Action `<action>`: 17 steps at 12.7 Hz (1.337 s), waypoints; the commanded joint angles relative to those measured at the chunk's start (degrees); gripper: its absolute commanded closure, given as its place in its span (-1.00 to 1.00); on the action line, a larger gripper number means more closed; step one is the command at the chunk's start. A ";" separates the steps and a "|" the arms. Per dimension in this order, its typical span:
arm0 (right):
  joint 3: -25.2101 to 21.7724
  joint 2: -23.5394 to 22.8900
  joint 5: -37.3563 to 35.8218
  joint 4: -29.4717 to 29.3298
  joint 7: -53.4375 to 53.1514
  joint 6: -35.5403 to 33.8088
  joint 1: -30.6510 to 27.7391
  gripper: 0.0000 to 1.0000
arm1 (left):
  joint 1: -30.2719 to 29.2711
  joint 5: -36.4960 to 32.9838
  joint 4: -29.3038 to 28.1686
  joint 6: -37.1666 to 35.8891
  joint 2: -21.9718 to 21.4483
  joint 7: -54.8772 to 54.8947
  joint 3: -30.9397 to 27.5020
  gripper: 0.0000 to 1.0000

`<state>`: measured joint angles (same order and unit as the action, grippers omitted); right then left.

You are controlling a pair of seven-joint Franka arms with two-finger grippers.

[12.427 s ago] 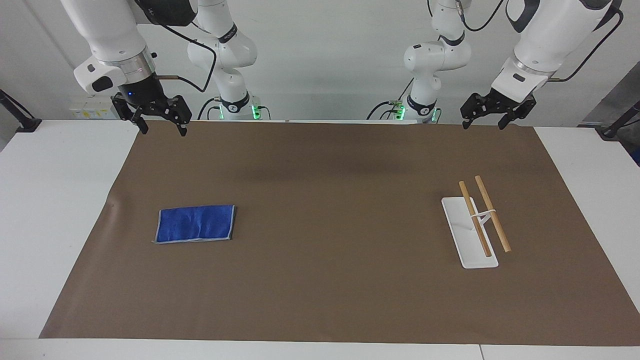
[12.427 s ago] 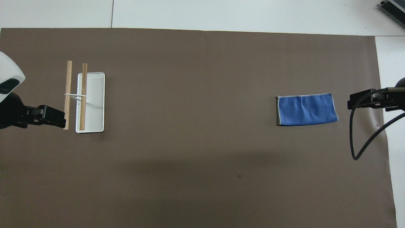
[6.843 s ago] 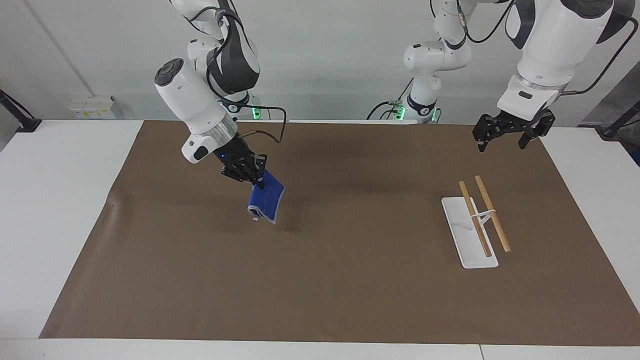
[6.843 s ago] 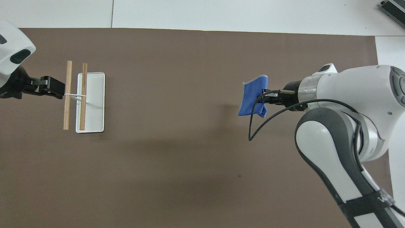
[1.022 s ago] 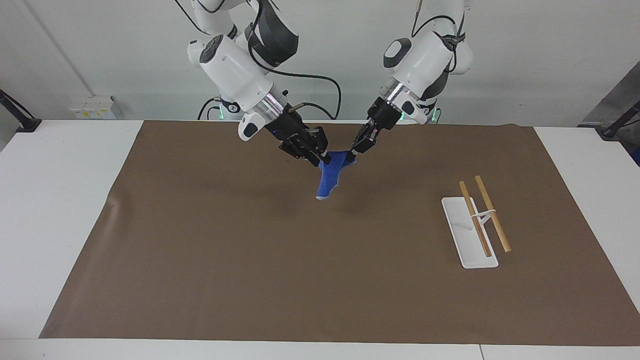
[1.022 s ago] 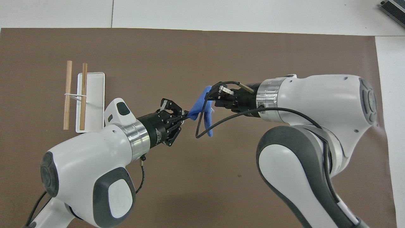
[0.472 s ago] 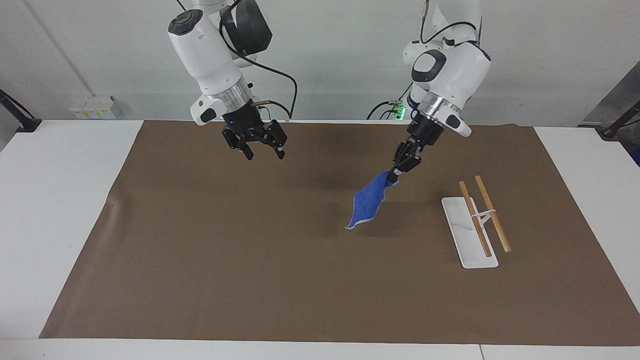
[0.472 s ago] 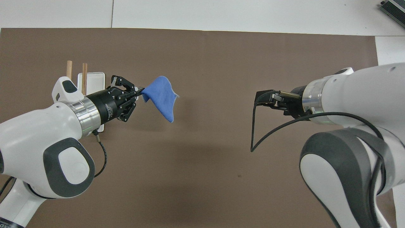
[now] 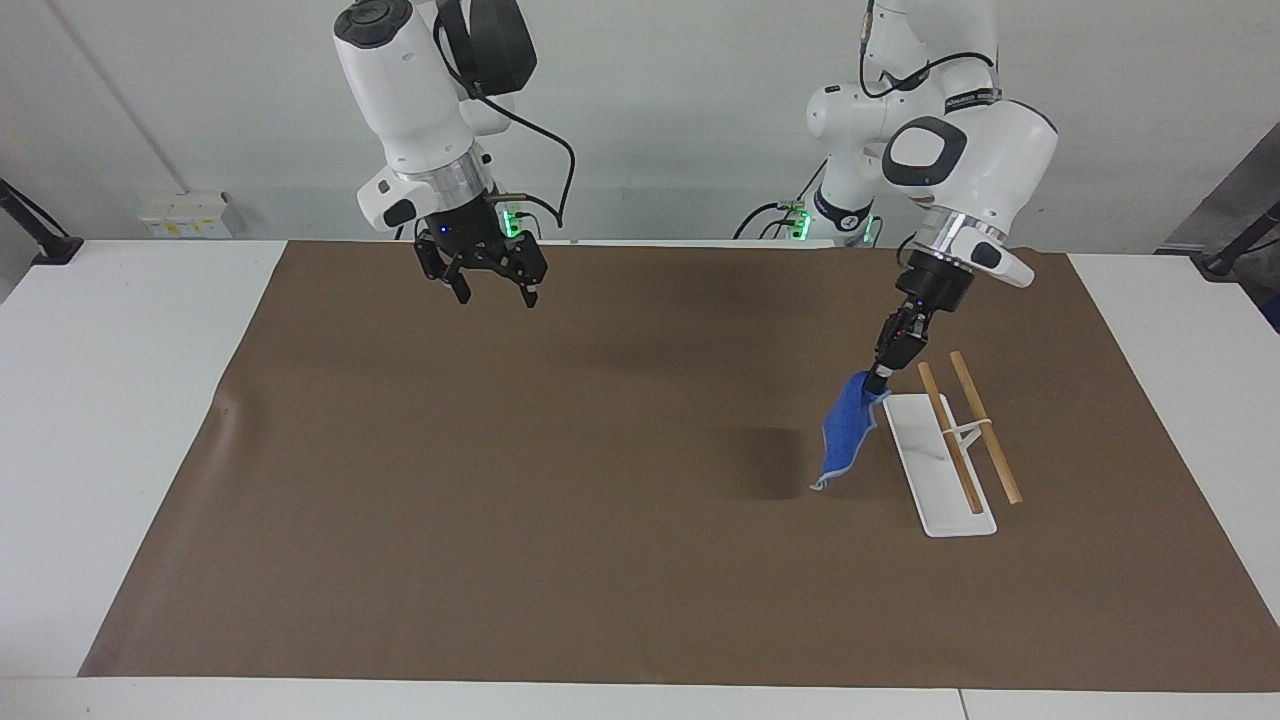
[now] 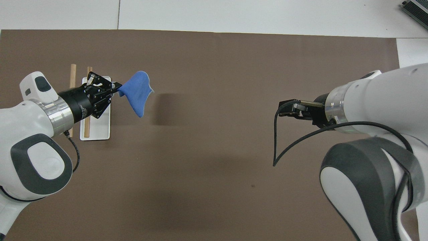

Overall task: Right arm passes towel to left arm to hang
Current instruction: 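Carry the towel over the sticks with the left gripper while the right retracts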

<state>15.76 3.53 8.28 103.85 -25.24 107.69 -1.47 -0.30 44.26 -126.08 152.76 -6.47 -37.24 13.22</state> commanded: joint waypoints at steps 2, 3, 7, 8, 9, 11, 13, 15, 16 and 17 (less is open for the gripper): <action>-0.91 -0.10 -1.24 -1.54 3.17 -1.43 -0.90 -1.00 | -7.68 0.39 0.84 -6.67 -0.30 12.44 0.41 1.00; -0.91 -0.11 -1.68 -1.55 3.61 -1.52 -1.16 -1.00 | -8.65 0.31 0.84 -7.21 -0.30 13.76 0.32 1.00; -2.91 -0.37 -5.01 -4.87 6.95 -5.29 -0.64 -1.00 | -16.56 -3.81 5.04 -16.94 0.57 19.38 0.23 1.00; -4.15 -0.72 -6.07 -5.76 7.83 -6.00 -0.11 -1.00 | -17.53 -4.61 6.45 -18.53 1.10 19.57 0.23 1.00; -5.12 -0.81 -9.21 -6.11 8.10 -6.00 0.85 -1.00 | -18.15 -5.49 6.64 -18.72 1.28 19.57 0.14 1.00; -6.35 -0.81 -13.54 -6.29 10.03 -6.53 1.12 -1.00 | -19.55 -5.67 6.64 -18.90 1.28 19.31 0.14 1.00; -9.15 -2.12 -12.42 -9.26 10.91 -8.54 1.21 -1.00 | -22.18 -6.46 6.46 -19.34 1.20 19.48 0.05 1.00; -10.66 -3.79 -11.88 -13.04 12.75 -11.79 1.21 -1.00 | -22.90 -10.14 6.55 -20.74 1.20 19.57 0.05 1.00; -11.10 -4.58 -11.88 -15.15 13.28 -14.41 1.30 -1.00 | -22.90 -11.29 6.46 -20.83 1.11 19.57 0.05 1.00; -11.19 -5.46 -11.79 -17.34 13.37 -17.05 1.30 -1.00 | -22.99 -11.56 6.29 -20.92 1.11 19.57 0.05 1.00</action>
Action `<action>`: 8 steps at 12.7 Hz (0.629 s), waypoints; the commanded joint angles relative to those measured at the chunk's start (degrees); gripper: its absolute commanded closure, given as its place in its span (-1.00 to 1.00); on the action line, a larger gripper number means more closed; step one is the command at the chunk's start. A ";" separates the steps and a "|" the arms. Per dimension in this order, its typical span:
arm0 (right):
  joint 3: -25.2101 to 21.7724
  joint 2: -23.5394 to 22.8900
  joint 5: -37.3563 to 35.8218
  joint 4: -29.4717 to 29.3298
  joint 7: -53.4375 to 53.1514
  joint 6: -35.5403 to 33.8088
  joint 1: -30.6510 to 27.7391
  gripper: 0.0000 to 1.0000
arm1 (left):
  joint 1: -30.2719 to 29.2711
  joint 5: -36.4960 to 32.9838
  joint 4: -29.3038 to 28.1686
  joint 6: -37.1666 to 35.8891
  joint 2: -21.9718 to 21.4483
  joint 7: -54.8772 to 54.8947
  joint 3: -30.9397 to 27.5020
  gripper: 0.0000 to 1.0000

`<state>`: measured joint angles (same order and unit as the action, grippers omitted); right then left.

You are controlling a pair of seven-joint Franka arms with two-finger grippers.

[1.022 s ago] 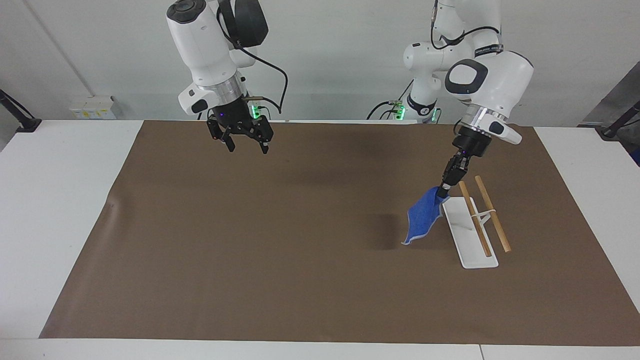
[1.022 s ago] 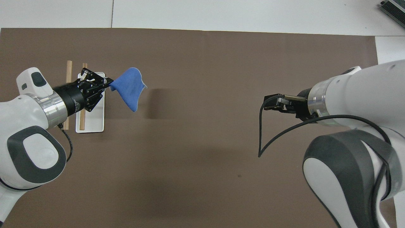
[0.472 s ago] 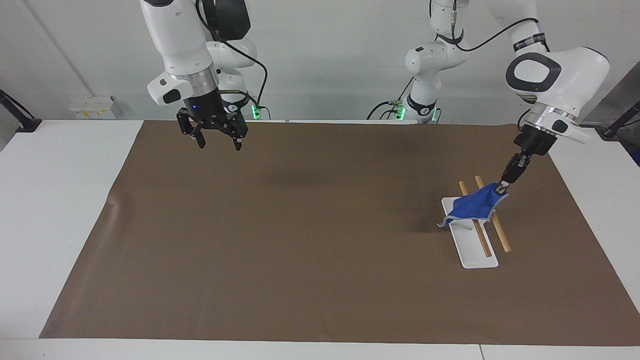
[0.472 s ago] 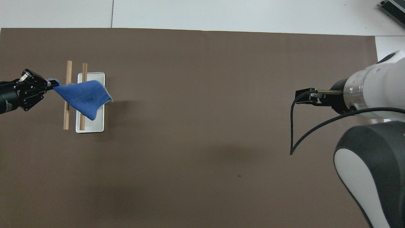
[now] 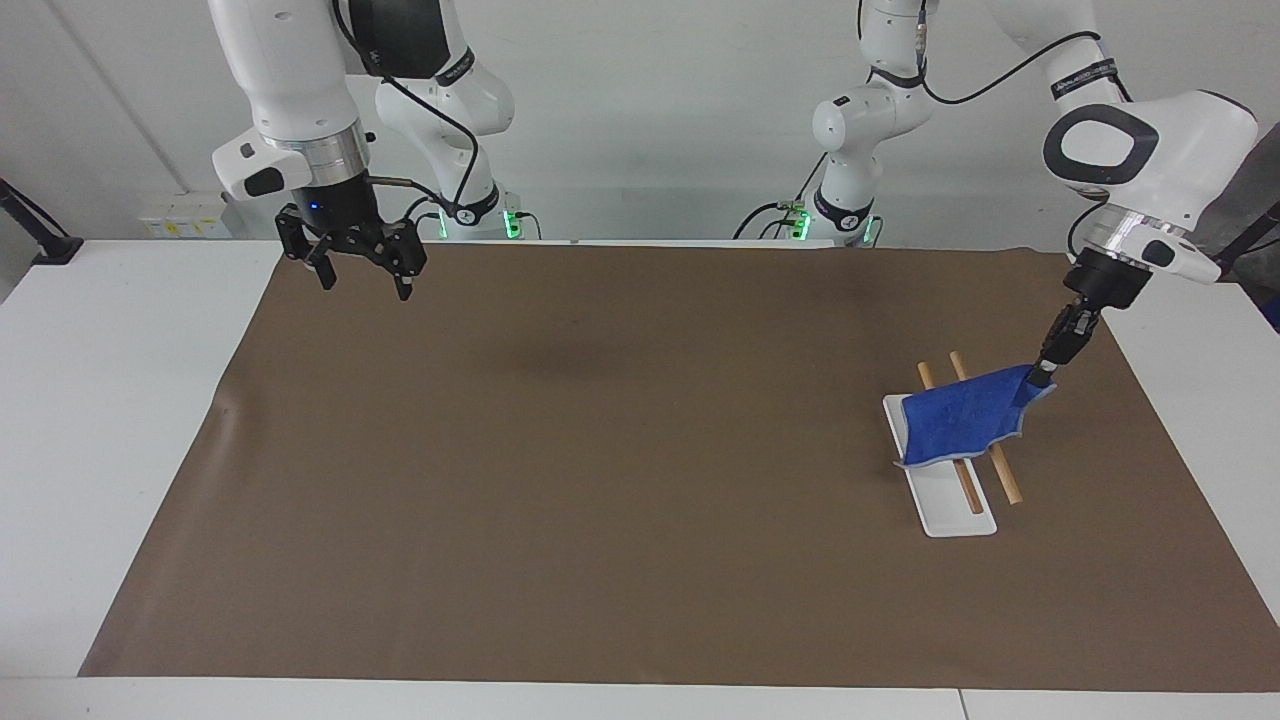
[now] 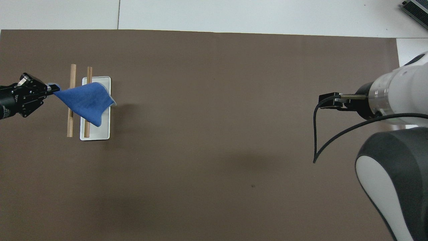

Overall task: Right arm passes towel to left arm to hang
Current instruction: 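Carry the towel over the sticks with the left gripper while the right retracts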

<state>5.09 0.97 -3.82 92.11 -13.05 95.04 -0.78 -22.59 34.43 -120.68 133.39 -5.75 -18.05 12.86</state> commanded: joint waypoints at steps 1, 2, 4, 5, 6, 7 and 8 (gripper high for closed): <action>-0.52 -3.43 0.30 -7.10 1.27 -6.34 0.60 -1.00 | -1.75 -3.56 0.62 -1.72 0.22 0.39 0.41 1.00; -0.52 -3.43 0.39 -6.77 1.62 -6.53 0.60 -1.00 | -2.02 -6.45 0.54 -2.86 0.22 0.47 0.50 1.00; -1.31 -2.21 0.91 -4.23 3.29 -6.97 0.69 -1.00 | -2.02 -9.37 -0.25 -3.40 0.04 0.83 0.50 1.00; -2.27 -1.77 1.44 -3.43 4.77 -6.97 0.78 -1.00 | -2.11 -10.16 -0.60 -3.57 0.04 0.83 0.41 1.00; -3.50 -1.50 2.31 -2.73 6.96 -6.97 0.78 -1.00 | -2.11 -10.87 -0.87 -3.66 0.04 0.83 0.41 1.00; -4.47 -1.15 2.84 -2.20 8.20 -6.97 0.78 -1.00 | -2.02 -12.26 -1.48 -3.57 -0.05 0.83 0.50 1.00; -5.09 -0.80 2.85 -1.33 8.30 -7.06 1.39 -1.00 | -2.02 -13.67 -1.92 -3.57 -0.05 0.91 0.50 1.00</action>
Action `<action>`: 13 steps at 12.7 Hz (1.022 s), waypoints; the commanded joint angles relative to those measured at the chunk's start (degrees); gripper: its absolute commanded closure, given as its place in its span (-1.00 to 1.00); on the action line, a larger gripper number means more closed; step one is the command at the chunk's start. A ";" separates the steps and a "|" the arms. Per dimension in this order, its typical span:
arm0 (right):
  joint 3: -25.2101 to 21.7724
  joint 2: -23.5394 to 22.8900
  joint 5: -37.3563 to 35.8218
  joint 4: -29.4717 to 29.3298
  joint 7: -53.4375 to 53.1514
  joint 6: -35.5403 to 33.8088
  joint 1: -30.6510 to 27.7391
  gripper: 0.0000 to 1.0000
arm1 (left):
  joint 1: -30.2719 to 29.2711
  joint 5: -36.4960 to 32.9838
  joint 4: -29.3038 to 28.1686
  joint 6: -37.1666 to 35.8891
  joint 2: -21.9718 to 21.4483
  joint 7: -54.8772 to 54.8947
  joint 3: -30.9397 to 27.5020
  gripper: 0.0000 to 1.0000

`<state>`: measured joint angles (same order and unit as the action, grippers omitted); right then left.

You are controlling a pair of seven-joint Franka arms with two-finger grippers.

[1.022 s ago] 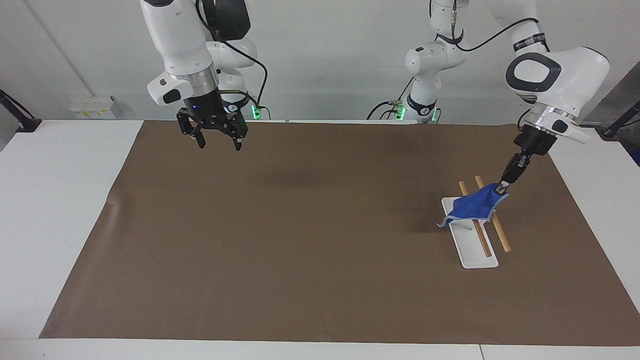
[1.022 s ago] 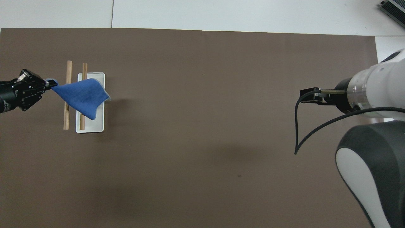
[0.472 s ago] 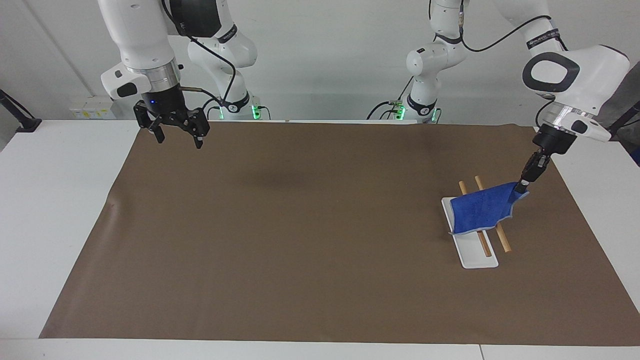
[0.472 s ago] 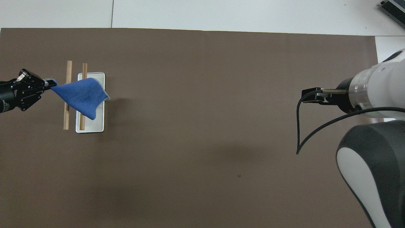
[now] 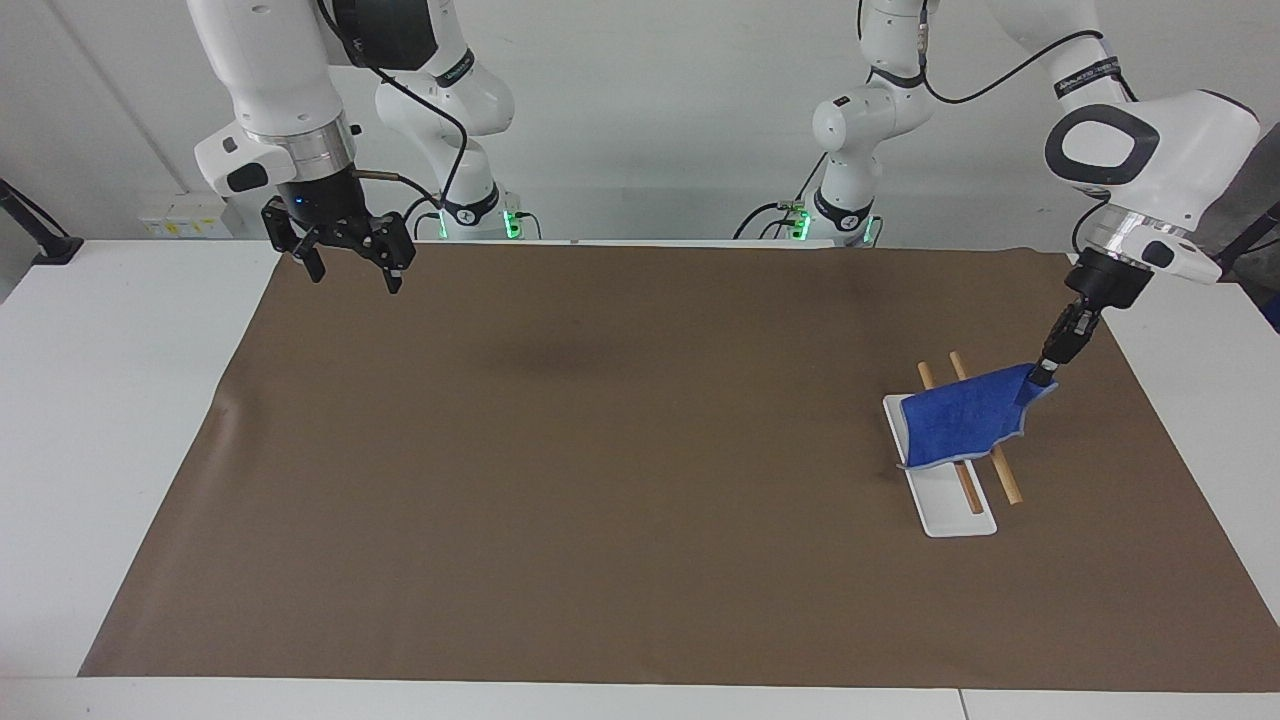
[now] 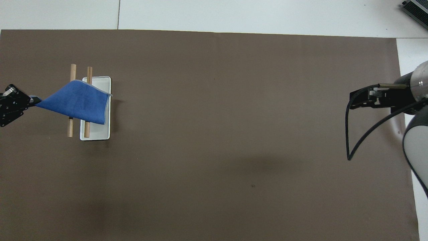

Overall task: Right arm passes towel to left arm to hang
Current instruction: 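Lower the towel over the wooden sticks and open the left gripper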

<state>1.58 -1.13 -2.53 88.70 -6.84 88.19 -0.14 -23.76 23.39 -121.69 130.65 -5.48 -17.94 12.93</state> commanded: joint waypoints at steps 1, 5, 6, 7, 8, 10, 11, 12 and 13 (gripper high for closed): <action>-2.71 2.35 1.56 3.74 2.18 -0.21 1.19 -1.00 | -0.76 -2.91 -1.18 -0.75 -0.23 0.80 0.43 1.00; -2.90 3.42 1.56 5.51 2.27 0.14 1.37 -1.00 | -0.59 -3.08 -3.20 -0.05 -0.23 3.17 0.43 1.00; -2.81 3.42 1.56 5.60 2.27 -0.03 1.98 -1.00 | -0.32 -3.08 -3.38 0.04 -0.06 3.17 0.43 1.00; -2.90 3.51 1.56 5.78 2.18 -0.03 2.51 -1.00 | -0.06 -3.08 -3.81 0.04 0.03 3.17 0.43 1.00; -2.90 3.51 1.56 5.95 2.09 0.06 2.42 -1.00 | 0.12 -3.08 -4.34 0.04 0.03 3.17 0.43 1.00; -2.81 3.51 1.56 5.95 2.09 0.06 2.42 -1.00 | 0.12 -3.08 -5.22 0.22 -0.06 3.17 0.43 1.00; -2.81 3.51 1.56 5.95 2.09 0.32 2.42 -1.00 | 0.21 -3.08 -5.75 0.31 -0.06 3.17 0.43 1.00; -2.81 3.51 1.65 5.95 2.18 0.76 2.51 -1.00 | 0.21 -3.08 -6.36 1.18 -0.06 3.26 0.43 1.00; -2.81 3.51 2.08 5.95 2.18 0.85 2.60 -1.00 | 0.21 -3.08 -7.06 2.41 0.03 3.26 0.43 1.00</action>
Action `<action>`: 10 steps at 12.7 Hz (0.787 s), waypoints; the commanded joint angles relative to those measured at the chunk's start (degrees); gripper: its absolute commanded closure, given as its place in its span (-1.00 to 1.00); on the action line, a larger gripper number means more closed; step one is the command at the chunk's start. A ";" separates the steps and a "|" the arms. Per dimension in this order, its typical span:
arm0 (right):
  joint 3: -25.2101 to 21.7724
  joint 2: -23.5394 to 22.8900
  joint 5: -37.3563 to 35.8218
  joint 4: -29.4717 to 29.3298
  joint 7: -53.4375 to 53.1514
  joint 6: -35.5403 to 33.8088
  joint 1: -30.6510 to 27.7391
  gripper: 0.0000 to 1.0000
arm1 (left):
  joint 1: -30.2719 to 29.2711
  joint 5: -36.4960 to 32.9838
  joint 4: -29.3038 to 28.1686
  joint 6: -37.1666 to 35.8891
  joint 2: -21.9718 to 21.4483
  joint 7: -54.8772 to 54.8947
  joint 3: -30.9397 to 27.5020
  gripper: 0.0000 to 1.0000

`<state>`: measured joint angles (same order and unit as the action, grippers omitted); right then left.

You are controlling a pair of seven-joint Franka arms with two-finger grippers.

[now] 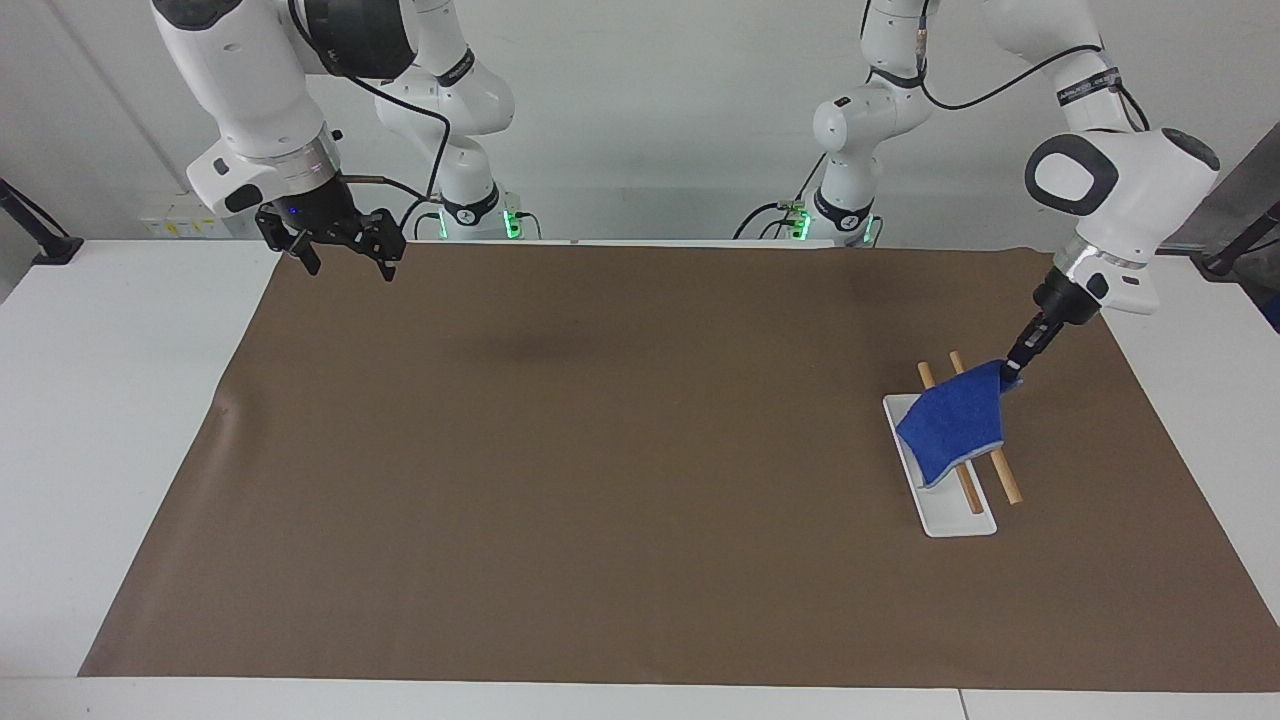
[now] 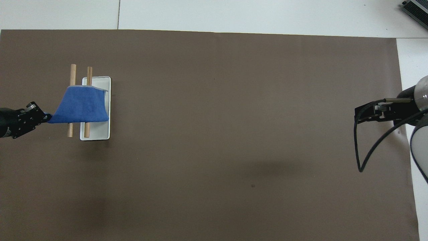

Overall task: Right arm passes towel to left arm to hang
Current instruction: 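Lower the towel over the wooden sticks and open the left gripper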

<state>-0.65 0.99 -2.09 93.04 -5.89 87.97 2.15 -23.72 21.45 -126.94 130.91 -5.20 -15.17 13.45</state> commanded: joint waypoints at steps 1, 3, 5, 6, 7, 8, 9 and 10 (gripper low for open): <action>-0.58 1.39 2.43 1.62 1.32 1.06 0.31 -1.00 | 0.16 -1.15 -2.52 3.11 -0.17 0.41 -0.09 1.00; -0.58 1.39 2.62 1.62 1.32 2.20 0.23 -1.00 | 0.16 -1.15 -3.22 4.52 0.18 0.49 -0.09 1.00; -0.58 1.30 2.53 1.62 1.41 3.35 0.23 -1.00 | 0.16 -1.15 -3.58 4.88 0.27 0.49 0.00 1.00; -0.58 1.30 2.53 1.53 1.41 3.87 0.40 -1.00 | 0.16 -1.15 -3.58 4.88 0.45 0.49 0.00 1.00; -0.49 1.30 2.53 1.53 1.41 4.05 0.58 -1.00 | 0.16 -1.15 -3.58 4.96 0.97 0.49 -0.09 1.00; -0.40 1.21 2.53 1.44 1.32 4.05 0.58 -1.00 | 0.16 -1.15 -3.58 5.14 1.06 0.49 -0.09 0.94; -0.32 1.21 2.53 1.44 1.32 4.14 0.58 -1.00 | 0.07 -1.15 -3.66 5.14 1.15 0.49 -0.09 0.88; -0.32 1.04 2.53 1.18 1.32 4.31 0.58 -1.00 | 0.07 -1.15 -3.66 5.23 1.33 0.58 -0.09 0.67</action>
<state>-0.64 1.02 -0.64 93.04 -5.89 91.04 2.70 -23.72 21.45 -129.59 134.57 -3.88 -14.98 13.46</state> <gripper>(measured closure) 0.000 0.947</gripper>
